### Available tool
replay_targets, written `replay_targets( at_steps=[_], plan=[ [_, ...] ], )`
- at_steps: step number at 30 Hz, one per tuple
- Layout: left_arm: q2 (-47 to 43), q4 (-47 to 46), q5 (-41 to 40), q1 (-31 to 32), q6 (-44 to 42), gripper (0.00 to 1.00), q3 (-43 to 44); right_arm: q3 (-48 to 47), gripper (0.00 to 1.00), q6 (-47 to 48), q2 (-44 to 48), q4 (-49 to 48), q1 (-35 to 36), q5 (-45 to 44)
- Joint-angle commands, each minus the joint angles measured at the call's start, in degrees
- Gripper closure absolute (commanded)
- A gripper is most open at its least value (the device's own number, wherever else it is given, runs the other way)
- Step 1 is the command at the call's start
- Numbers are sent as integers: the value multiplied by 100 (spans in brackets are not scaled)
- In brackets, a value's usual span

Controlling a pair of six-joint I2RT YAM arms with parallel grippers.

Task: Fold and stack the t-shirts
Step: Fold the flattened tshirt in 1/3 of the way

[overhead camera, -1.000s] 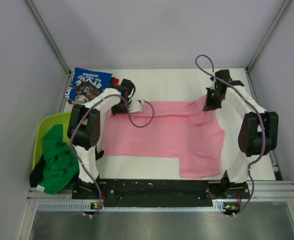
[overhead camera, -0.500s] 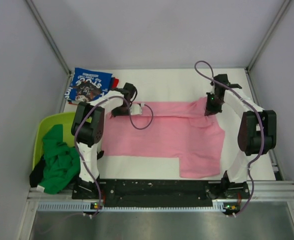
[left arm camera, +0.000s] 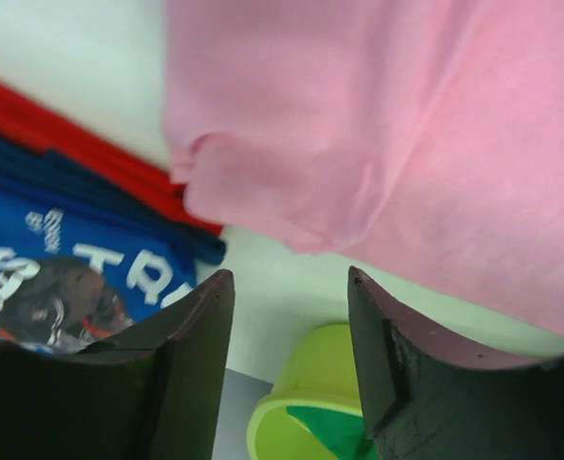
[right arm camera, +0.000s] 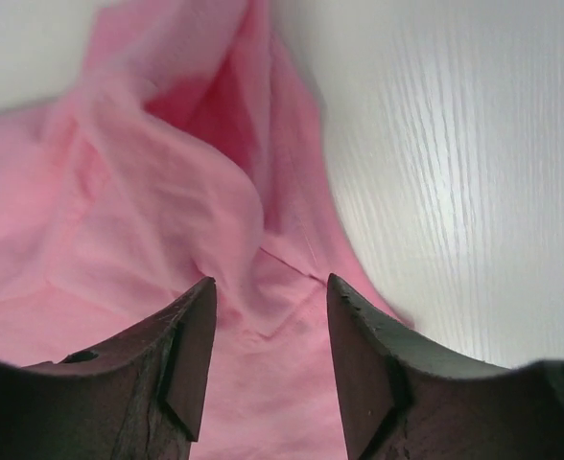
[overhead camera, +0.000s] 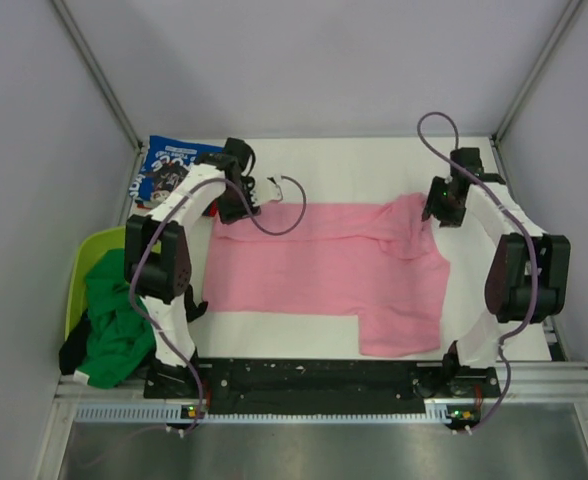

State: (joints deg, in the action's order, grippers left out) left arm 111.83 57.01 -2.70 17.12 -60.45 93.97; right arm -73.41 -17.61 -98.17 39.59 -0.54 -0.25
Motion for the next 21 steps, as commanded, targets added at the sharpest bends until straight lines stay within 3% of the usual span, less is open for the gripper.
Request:
replay_targets(
  at_steps=[1, 4, 5, 8, 10, 13, 17, 21],
  plan=[
    [74, -207, 331, -428, 681, 49, 489, -418, 52, -33, 46, -1137, -70, 761],
    [400, -427, 120, -552, 1165, 51, 894, -823, 47, 20, -605, -1445, -61, 1044],
    [436, -489, 242, -552, 1219, 51, 921, -920, 44, 3, -772, -1550, -69, 1010],
    [453, -935, 840, -517, 1289, 51, 658, -1324, 45, -102, -1396, -1578, -69, 992],
    [532, -1332, 833, -465, 1377, 51, 465, -1500, 56, -208, -1713, -1578, -69, 1010],
    [813, -1456, 508, -403, 1482, 54, 464, -1624, 100, -384, -1951, -1333, -157, 520],
    [1068, -1474, 130, -403, 1650, 56, 490, -1606, 100, -665, -1855, -1358, -578, 78],
    [1297, -1500, 51, -333, 1606, 57, 560, -2080, 100, -455, -2197, -1384, -711, 393]
  ],
)
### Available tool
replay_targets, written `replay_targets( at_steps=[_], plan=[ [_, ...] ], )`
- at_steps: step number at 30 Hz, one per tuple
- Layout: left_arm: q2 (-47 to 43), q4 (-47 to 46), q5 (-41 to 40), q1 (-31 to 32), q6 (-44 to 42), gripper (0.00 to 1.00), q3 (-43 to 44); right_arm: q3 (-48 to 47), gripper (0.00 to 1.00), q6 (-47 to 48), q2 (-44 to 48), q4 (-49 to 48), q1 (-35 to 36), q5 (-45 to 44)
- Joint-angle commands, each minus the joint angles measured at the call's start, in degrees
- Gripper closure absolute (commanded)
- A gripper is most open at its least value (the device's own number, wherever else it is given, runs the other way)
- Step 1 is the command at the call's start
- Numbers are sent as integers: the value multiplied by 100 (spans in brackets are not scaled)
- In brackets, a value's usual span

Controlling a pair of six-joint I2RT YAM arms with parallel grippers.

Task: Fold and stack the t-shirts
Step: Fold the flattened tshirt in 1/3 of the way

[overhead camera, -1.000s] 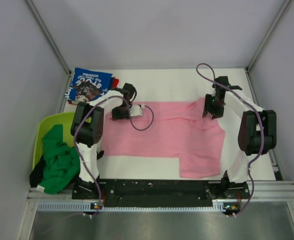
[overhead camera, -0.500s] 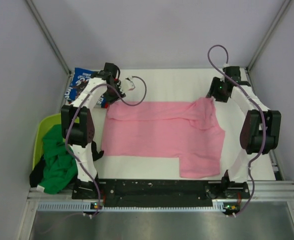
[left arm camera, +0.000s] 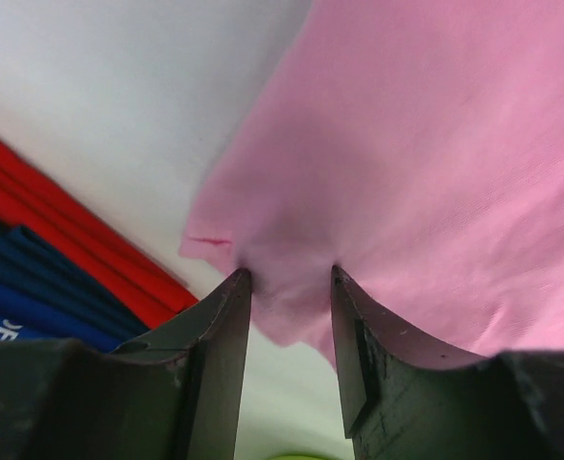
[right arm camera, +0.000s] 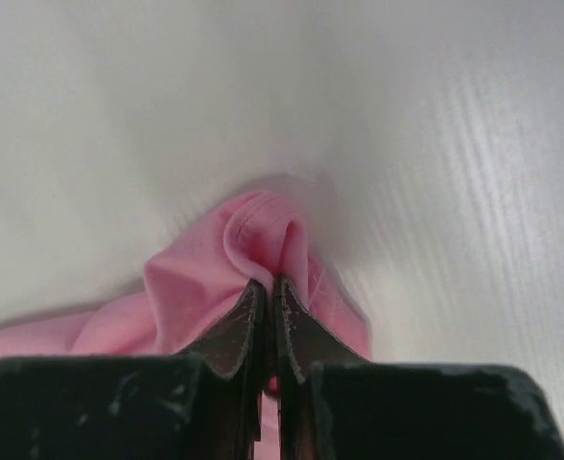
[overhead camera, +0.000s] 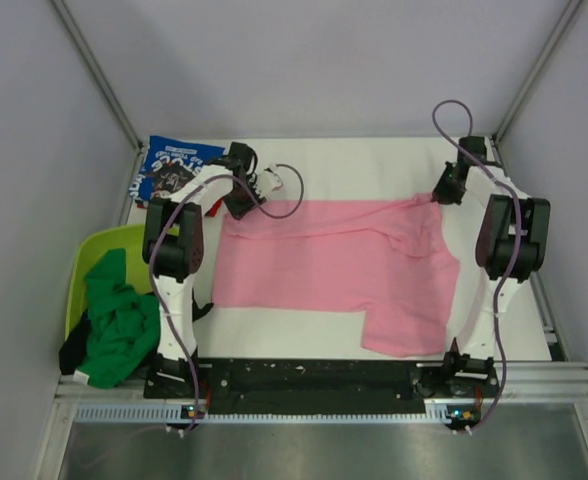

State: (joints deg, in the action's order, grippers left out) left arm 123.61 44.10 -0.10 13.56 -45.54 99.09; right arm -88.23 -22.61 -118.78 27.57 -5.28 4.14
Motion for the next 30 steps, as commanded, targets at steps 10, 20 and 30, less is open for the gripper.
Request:
replay_targets(
  at_steps=[10, 20, 30],
  plan=[
    [577, -234, -886, 68, 168, 52, 1050, -1223, 45, 134, -287, 546, -509, -658],
    [-881, -569, -231, 786, -375, 39, 482, 1506, 51, -138, 2076, 215, -579, -759],
    [-182, -58, 2655, 3292, -597, 47, 1225, 2881, 61, -481, 2720, -392, -632, 235]
  ],
)
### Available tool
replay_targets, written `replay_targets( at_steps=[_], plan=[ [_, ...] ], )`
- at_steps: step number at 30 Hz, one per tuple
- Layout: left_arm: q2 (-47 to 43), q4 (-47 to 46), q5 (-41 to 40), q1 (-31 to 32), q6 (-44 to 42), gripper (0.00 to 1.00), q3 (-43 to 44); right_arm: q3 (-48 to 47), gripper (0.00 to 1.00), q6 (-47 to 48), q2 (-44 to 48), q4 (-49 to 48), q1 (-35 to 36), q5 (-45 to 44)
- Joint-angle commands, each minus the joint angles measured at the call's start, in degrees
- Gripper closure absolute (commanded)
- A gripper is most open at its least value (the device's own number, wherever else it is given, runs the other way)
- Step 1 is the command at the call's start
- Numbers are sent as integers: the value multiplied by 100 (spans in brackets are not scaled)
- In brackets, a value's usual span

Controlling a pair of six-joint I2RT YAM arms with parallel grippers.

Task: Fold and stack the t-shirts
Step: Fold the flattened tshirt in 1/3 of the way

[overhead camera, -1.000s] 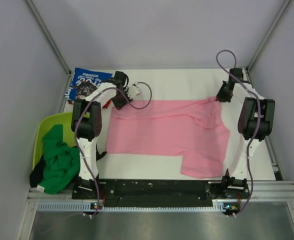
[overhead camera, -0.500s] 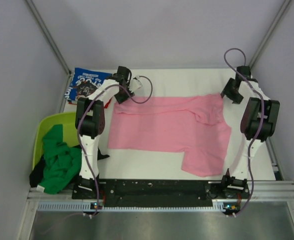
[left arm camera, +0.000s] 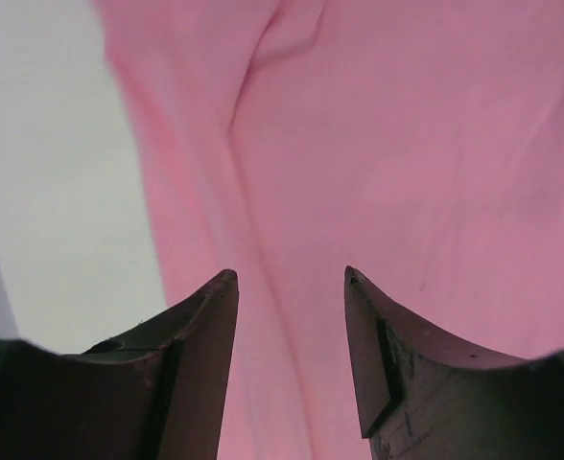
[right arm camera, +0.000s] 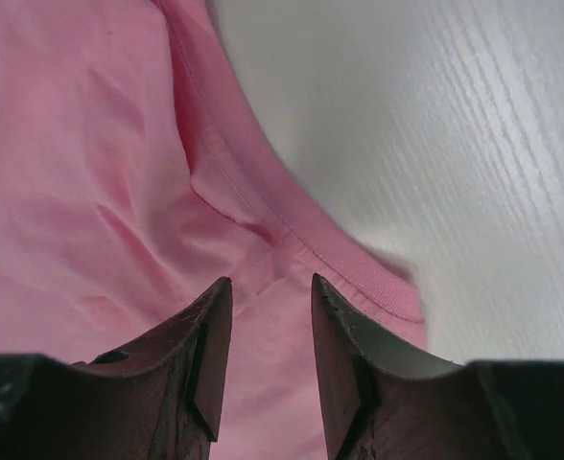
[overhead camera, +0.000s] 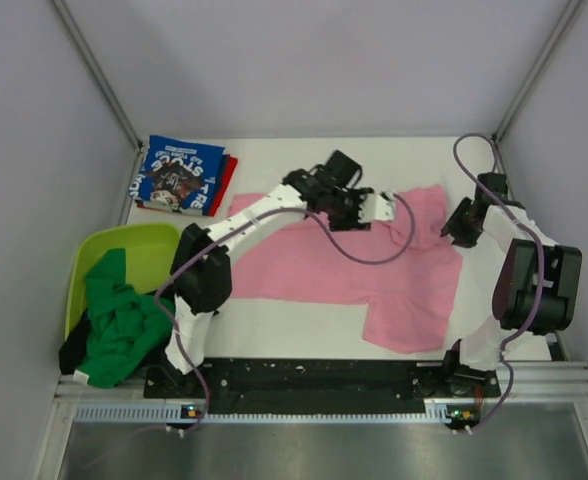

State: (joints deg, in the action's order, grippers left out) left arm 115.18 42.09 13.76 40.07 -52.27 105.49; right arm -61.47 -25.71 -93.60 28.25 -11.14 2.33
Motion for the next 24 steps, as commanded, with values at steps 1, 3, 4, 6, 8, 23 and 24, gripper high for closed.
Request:
replay_targets(
  at_steps=[1, 3, 4, 6, 8, 23, 24],
  plan=[
    [803, -67, 1339, 746, 146, 46, 673, 215, 61, -145, 115, -496, -47, 531],
    [1023, -567, 1489, 870, 392, 43, 797, 180, 59, -118, -70, -592, -47, 742],
    [1146, -726, 1550, 923, 480, 42, 919, 162, 59, -109, -140, -610, -47, 795],
    [1488, -1078, 1455, 1011, 726, 41, 1209, 118, 59, -100, -246, -610, -46, 761],
    [1849, -1316, 1166, 1099, 745, 38, 1473, 179, 59, -100, -272, -619, -38, 734],
    [2984, -1687, -216, 1389, 131, 52, 2239, 364, 67, -65, -396, -847, -47, 734],
    [2976, -1582, -146, 1415, -1, 52, 2221, 364, 67, -74, -413, -856, -47, 717]
  ],
)
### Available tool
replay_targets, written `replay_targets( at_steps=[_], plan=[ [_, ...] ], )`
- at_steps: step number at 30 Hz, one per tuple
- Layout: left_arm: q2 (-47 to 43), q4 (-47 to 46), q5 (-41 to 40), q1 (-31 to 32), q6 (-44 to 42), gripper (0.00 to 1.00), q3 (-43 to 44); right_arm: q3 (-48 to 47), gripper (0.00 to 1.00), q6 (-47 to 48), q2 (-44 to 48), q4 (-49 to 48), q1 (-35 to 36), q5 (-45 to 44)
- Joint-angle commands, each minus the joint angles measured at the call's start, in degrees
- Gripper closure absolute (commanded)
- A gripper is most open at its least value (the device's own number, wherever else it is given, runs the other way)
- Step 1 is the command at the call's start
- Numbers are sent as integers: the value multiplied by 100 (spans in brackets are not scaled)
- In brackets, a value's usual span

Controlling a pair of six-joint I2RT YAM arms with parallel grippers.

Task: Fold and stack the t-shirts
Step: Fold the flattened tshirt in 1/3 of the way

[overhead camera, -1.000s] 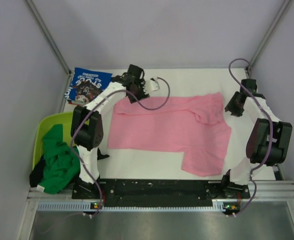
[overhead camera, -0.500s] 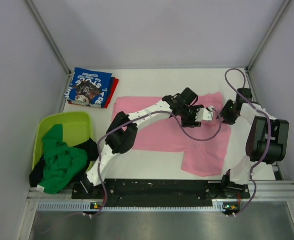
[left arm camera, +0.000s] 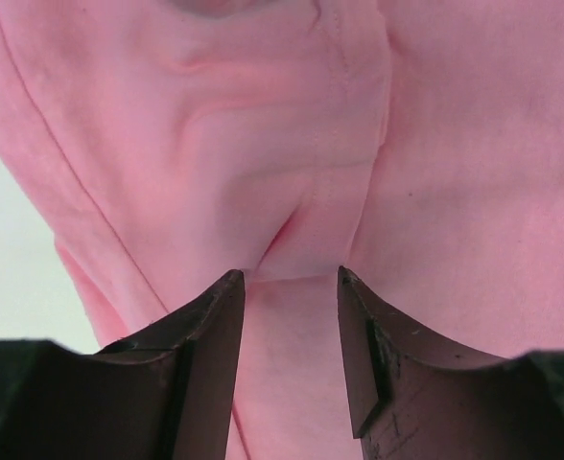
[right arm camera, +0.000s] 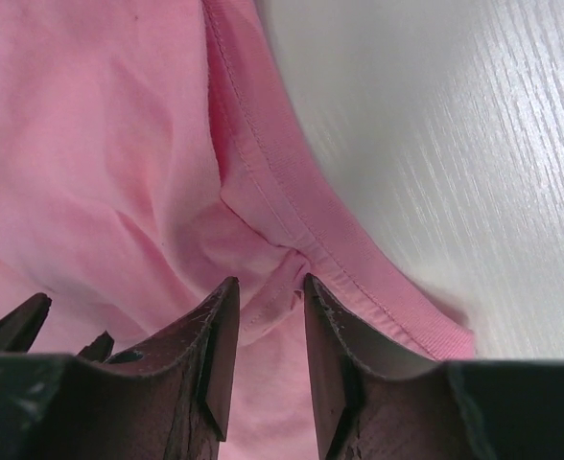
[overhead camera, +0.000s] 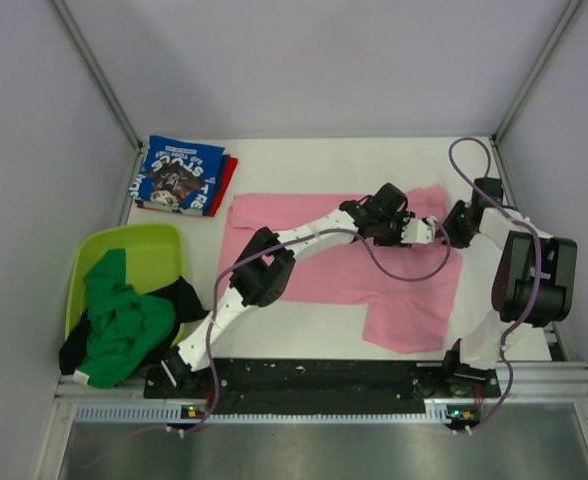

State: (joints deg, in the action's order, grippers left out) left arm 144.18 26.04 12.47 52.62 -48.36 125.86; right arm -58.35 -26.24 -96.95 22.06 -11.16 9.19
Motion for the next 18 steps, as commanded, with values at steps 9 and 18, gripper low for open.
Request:
replay_targets(
  at_steps=[9, 18],
  plan=[
    [189, 200, -209, 293, -745, 55, 193, 78, 83, -13, -35, -238, -44, -101],
    [330, -161, -781, 301, -798, 100, 325, 139, 100, 40, 0, -176, -44, -470]
  ],
)
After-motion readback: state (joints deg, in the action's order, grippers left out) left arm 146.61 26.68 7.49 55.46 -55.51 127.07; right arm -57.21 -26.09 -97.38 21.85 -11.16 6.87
